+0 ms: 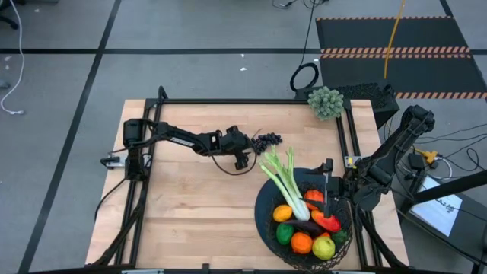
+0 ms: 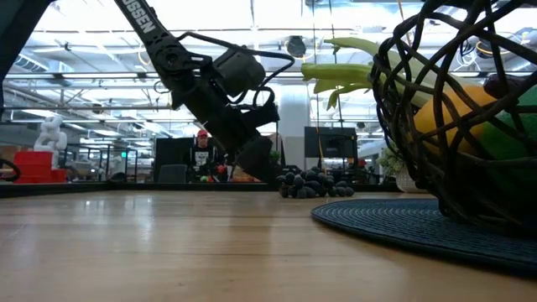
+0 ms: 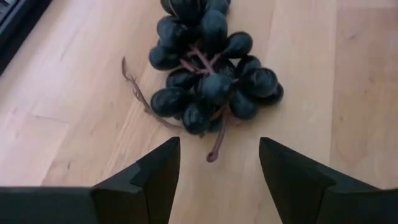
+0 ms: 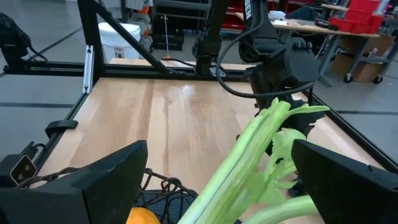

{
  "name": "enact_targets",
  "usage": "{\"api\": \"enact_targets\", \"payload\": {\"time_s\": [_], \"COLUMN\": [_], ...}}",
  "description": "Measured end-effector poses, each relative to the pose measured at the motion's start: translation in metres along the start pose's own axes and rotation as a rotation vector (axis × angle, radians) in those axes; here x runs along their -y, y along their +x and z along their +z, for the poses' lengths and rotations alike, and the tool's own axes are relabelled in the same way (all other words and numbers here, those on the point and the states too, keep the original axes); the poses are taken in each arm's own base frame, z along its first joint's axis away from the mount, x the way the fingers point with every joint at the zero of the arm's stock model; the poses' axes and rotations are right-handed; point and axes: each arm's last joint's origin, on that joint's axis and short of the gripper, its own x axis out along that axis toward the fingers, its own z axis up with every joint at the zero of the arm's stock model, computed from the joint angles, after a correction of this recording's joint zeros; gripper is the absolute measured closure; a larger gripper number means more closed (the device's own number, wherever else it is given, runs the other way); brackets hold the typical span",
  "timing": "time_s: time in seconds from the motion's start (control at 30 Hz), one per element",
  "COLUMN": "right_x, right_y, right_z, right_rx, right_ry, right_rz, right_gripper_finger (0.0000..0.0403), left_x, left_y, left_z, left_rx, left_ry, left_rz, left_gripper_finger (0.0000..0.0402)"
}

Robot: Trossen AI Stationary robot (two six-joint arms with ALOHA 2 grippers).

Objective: Build produce basket
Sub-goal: Put the grapes into the wire basket

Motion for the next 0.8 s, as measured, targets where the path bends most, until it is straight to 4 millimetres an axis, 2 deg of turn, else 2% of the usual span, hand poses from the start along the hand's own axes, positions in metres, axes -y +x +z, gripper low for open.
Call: {"api": "enact_targets", "payload": {"time_s": [0.43, 0.8], "right_x": [-0.001, -0.002], "right_y": [0.000, 0.000], "right_z": [0.004, 0.005], "right_rx": [0.030, 0.027], "right_ry": [0.017, 0.012], "right_rz": [0.011, 0.035], "right_gripper_finger": [0.0010, 0.0010], "left_x": [0.000, 0.004], "left_y": [0.001, 0.022], "left_z": [0.000, -0.012], "left_rx": [0.001, 0.010], "left_ry": [-0.001, -0.013], "left_rz": [0.000, 0.002], "left_gripper_finger": [0.0183, 0.0184]}}
